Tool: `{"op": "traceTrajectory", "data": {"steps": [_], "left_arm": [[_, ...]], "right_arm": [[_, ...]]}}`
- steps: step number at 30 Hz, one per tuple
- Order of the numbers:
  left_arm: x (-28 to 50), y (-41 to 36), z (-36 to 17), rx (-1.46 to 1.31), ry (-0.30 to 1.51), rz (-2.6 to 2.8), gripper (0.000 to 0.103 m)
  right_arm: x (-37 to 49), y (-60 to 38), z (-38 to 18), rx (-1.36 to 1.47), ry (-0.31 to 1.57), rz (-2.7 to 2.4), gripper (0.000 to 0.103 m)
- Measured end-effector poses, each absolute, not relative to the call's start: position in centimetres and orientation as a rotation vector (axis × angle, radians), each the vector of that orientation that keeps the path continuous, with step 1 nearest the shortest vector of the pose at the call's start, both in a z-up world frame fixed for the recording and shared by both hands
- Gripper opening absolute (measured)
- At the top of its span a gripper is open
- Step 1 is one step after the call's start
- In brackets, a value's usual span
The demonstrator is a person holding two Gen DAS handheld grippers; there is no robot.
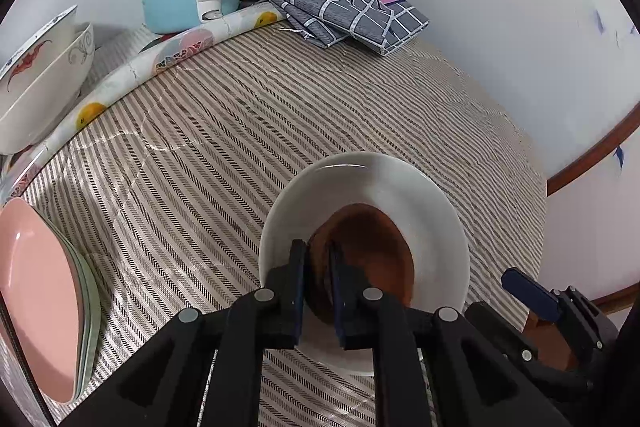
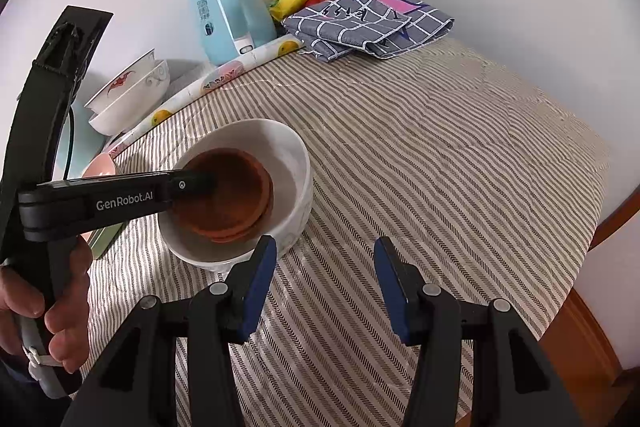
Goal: Organize plates and bowls
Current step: 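Lower the brown bowl into the white bowl and open the left gripper, then grasp the white bowl rim with both grippers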
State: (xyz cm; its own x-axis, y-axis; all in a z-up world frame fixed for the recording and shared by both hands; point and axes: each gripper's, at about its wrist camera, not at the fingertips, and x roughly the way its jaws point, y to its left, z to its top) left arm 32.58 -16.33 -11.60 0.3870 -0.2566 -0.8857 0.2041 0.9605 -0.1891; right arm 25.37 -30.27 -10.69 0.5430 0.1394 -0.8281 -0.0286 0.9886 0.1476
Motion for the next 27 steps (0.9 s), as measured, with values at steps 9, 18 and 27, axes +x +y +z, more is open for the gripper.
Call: {"op": "traceTrajectory", "data": {"steps": [9, 18, 27], "left_arm": [[32.1, -15.9, -10.7, -0.046, 1.119, -0.278, 0.017], [31.4, -13.9, -8.9, -0.065, 1.075, -0.264, 0.02], [31.0, -11.6, -9.3, -0.114, 1.095, -0.227, 0.02]], "right_arm": [[25.2, -30.1, -10.2, 0.12, 0.986, 0.101, 0.05], [25.3, -29.5, -9.7, 0.117, 0.977, 0.1, 0.05], [26.0, -29.5, -9.7, 0.119, 0.984, 0.083, 0.05]]}}
